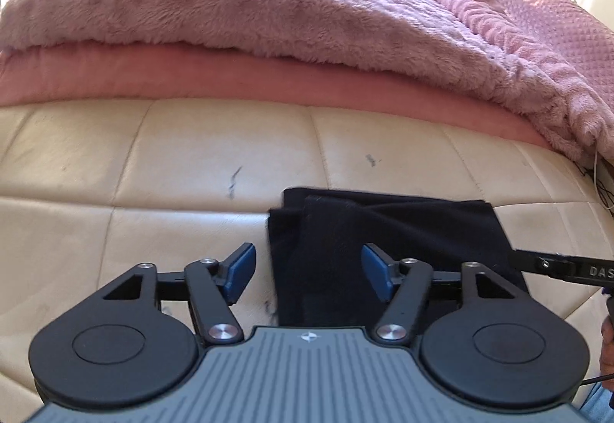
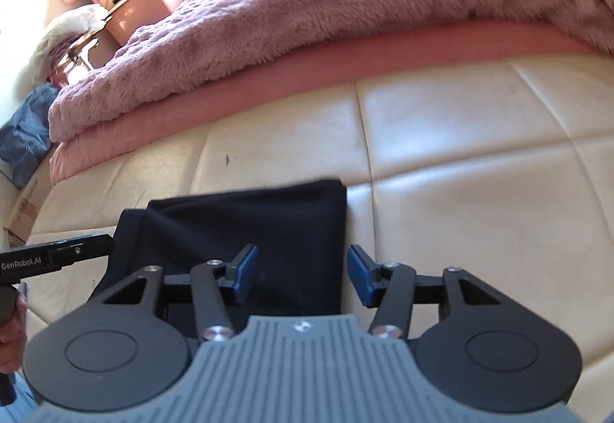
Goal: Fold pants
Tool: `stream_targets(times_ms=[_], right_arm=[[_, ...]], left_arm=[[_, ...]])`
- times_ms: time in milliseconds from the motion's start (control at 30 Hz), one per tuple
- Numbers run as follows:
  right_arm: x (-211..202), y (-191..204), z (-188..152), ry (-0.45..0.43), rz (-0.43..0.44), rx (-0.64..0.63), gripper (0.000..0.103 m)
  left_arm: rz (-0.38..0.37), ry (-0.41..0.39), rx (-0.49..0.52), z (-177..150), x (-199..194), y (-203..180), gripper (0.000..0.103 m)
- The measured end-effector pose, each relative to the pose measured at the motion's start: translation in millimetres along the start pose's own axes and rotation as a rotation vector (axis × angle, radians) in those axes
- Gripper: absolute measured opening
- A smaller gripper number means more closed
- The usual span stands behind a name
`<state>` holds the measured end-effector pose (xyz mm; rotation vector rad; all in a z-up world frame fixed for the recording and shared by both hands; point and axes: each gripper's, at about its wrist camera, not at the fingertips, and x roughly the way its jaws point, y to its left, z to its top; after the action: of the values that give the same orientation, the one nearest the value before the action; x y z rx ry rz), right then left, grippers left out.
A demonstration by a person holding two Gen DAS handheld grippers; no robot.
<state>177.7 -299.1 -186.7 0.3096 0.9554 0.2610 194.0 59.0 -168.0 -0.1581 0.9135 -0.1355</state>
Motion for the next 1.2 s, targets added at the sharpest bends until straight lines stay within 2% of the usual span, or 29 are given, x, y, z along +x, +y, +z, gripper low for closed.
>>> stream_targets(times_ms=[67, 267, 533, 633, 767, 867, 1000, 1200], right_arm=[[-2, -7, -8, 0.014, 0.015, 0.045, 0.049], [-1, -30, -29, 0.044, 0.108, 0.191, 0.048], [5, -54, -36, 0.037, 0.208, 0.304, 0.046], [11, -58, -36, 0.032, 0.252, 0.333, 0.044], [22, -62, -35, 0.034, 0.296, 0.373, 0.034], [28, -66, -34, 0.04, 0.311, 0.396, 0.027], [28, -69, -34, 0.048, 0.328, 0.416, 0.022], [24, -62, -31, 0.057, 0.31, 0.402, 0.015]], left_arm=[[-0.025, 0.018, -0.053, -6, 0, 11, 0.077], [-0.25, 0.097, -0.352, -34, 17, 53, 0.074], [-0.37, 0.061, -0.485, -42, 35, 69, 0.073], [-0.386, 0.058, -0.492, -38, 44, 68, 0.072], [-0.405, 0.061, -0.522, -36, 50, 71, 0.07], [-0.402, 0.066, -0.532, -37, 51, 73, 0.057], [-0.406, 0.07, -0.532, -39, 49, 72, 0.043], [-0.359, 0.057, -0.515, -38, 38, 64, 0.033]])
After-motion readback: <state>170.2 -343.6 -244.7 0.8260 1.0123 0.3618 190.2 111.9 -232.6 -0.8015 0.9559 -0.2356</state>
